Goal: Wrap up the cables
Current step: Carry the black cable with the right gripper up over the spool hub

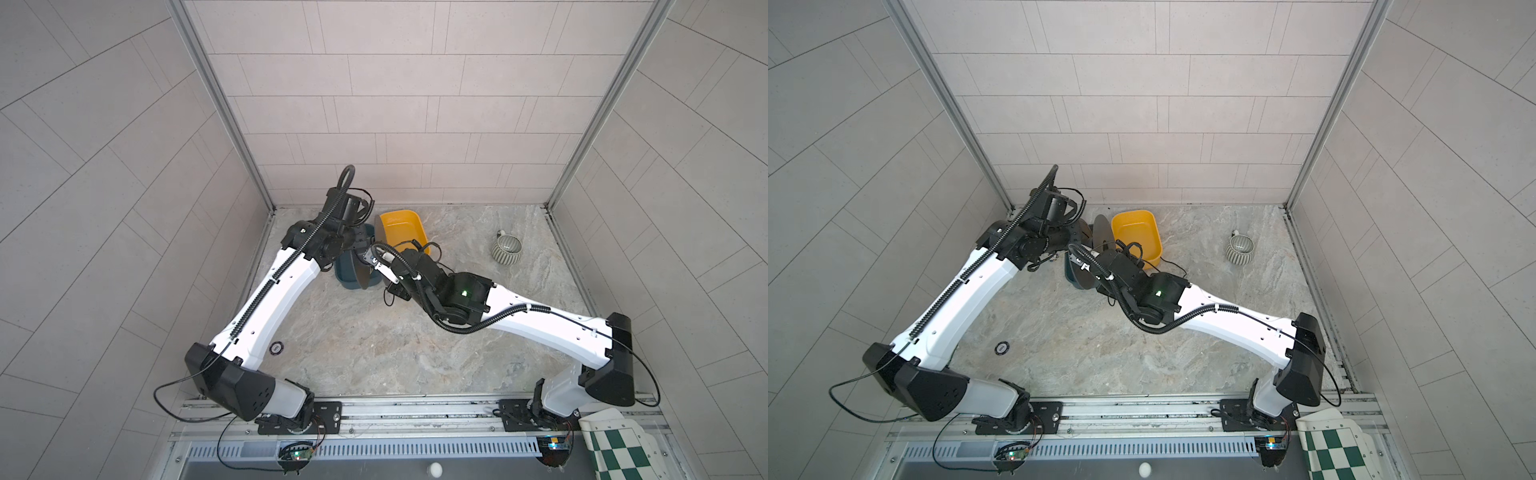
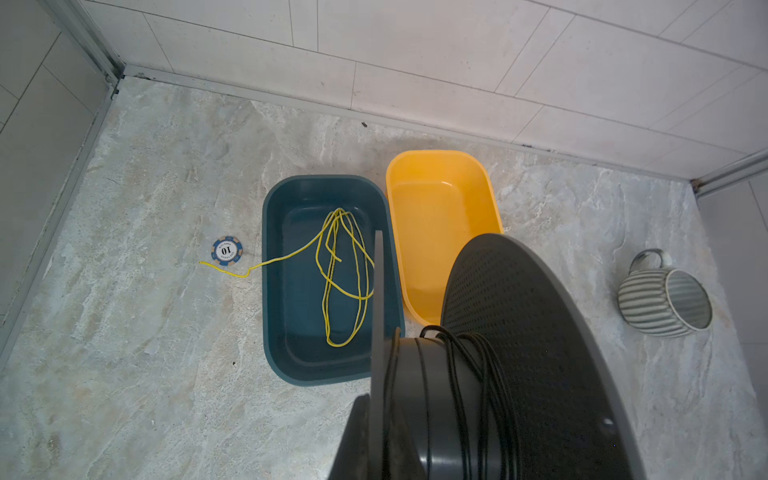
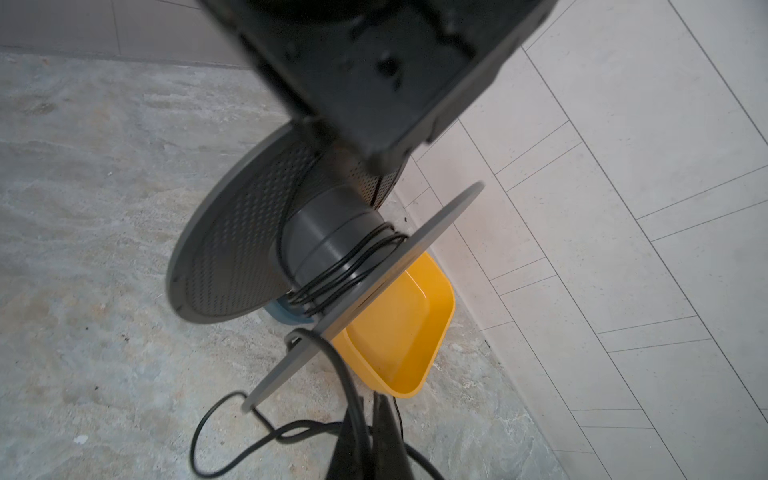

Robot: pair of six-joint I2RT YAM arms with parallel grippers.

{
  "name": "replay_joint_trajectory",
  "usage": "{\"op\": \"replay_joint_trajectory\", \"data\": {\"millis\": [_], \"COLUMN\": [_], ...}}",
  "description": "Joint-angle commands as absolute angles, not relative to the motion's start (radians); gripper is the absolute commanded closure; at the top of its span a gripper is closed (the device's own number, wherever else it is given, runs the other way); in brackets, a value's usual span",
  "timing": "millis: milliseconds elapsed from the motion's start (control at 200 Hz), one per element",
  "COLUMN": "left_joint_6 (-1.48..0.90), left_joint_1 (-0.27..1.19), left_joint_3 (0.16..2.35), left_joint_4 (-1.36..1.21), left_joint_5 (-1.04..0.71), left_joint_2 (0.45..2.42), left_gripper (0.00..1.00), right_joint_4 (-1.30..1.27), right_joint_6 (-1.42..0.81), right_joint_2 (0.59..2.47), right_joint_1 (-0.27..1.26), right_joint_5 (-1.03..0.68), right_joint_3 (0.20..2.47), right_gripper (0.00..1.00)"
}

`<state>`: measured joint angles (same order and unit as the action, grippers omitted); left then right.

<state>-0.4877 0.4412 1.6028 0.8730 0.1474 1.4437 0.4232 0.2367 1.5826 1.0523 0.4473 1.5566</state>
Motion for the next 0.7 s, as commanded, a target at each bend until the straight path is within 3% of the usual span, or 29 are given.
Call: {"op": "replay_joint_trajectory", "data": {"millis": [0,696], "left_joint_6": [-0.463,-0.225], "left_joint_1": [0.454,0.52], "left_joint_3": [1.636,1.609], "left_joint_4": [0.858,0.822], "left_joint_5": [0.172,0.039], "left_joint_2": [1.426,1.339], "left_gripper": [1.0,1.0], "right_joint_4": [0.407,0.531], "right_joint_6": [0.161,-0.053], "right_joint_2": [1.59,1.68], "right_joint_1": [1.017,0.76], "right_joint_5": [0.467,0.232], "right_joint_3": [1.616,1.779], "right_gripper": [1.0,0.89]}}
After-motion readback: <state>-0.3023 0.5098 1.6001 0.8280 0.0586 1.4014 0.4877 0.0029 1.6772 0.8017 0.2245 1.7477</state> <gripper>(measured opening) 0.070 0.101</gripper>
